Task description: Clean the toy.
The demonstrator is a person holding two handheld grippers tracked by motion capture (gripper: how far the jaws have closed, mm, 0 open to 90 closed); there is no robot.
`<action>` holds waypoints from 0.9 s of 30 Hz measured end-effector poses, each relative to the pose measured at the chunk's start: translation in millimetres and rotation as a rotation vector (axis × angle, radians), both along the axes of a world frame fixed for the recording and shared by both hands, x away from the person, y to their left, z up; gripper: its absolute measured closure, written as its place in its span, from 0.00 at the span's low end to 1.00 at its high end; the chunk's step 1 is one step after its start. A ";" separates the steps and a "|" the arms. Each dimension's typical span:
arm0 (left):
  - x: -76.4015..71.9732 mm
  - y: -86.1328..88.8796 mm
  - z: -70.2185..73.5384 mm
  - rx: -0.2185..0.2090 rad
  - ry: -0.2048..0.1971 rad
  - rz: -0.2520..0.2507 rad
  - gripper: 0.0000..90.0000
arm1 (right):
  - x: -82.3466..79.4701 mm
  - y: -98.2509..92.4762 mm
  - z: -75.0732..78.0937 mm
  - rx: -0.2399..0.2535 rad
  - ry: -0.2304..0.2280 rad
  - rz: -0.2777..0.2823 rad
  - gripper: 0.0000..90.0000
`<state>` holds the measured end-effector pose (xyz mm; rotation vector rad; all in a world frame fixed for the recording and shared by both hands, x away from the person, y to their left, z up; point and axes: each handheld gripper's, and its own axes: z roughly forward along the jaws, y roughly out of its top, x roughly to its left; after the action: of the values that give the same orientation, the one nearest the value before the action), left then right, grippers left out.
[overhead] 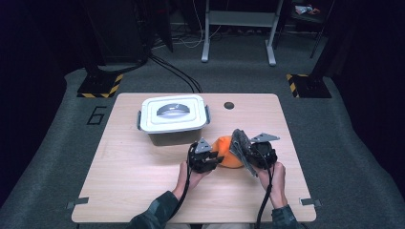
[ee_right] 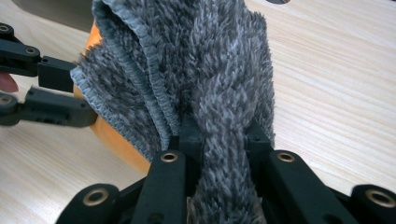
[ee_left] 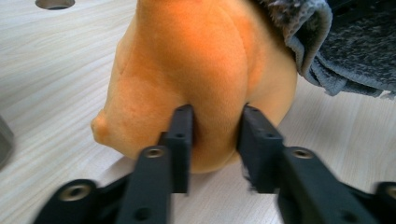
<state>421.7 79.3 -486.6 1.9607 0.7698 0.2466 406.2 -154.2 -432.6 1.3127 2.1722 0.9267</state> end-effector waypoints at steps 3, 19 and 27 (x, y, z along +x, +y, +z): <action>-1.7 1.1 0.6 0.024 -0.034 -0.023 0.54 | 1.8 -2.5 -0.2 0.002 0.004 -0.001 0.84; -0.8 -7.6 -10.1 0.114 -0.093 -0.019 0.83 | 4.2 -6.6 -1.5 0.023 -0.010 0.008 0.84; -3.2 -4.8 -2.4 0.063 -0.072 -0.017 0.87 | -6.9 -10.7 14.4 0.032 -0.059 0.007 0.84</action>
<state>418.6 74.5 -489.0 2.0056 0.7058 0.3326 399.3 -164.9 -418.2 1.2765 2.1269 0.9944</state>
